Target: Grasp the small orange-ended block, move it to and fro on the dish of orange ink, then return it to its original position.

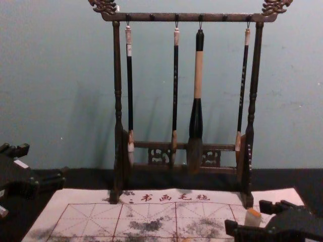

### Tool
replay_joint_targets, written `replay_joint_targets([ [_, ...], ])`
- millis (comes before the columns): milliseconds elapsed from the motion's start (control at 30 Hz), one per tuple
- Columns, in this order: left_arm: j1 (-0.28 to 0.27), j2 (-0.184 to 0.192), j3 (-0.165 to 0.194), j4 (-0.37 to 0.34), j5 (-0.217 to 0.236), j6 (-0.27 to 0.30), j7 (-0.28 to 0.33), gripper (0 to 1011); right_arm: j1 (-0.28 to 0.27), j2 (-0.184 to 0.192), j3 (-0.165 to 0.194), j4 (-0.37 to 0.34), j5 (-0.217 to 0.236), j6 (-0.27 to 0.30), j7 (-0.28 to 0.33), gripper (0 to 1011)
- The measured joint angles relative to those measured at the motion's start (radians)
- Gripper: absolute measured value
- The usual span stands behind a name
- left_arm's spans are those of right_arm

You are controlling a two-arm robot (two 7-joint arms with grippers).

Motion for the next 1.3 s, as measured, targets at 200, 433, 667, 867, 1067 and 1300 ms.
replay_joint_targets([
  [200, 0.000, 0.000, 0.000, 0.000, 0.000, 0.000, 0.000, 1001, -0.002, -0.005, 0.004, 0.002, -0.018, 0.000, 0.014, 1000],
  [433, 0.000, 0.000, 0.000, 0.000, 0.000, 0.000, 0.000, 1001, -0.008, -0.010, 0.010, -0.001, -0.030, 0.002, 0.022, 1000],
  [667, 0.000, 0.000, 0.000, 0.000, 0.000, 0.000, 0.000, 1001, -0.008, -0.009, 0.010, -0.001, -0.030, 0.002, 0.021, 1000],
  [867, 0.000, 0.000, 0.000, 0.000, 0.000, 0.000, 0.000, 1001, -0.007, -0.009, 0.009, -0.001, -0.028, 0.002, 0.020, 1000],
  [1067, 0.000, 0.000, 0.000, 0.000, 0.000, 0.000, 0.000, 1001, -0.007, -0.008, 0.009, -0.001, -0.028, 0.002, 0.019, 1000],
  [1300, 0.000, 0.000, 0.000, 0.000, 0.000, 0.000, 0.000, 1001, -0.006, -0.008, 0.008, -0.001, -0.027, 0.002, 0.019, 912],
])
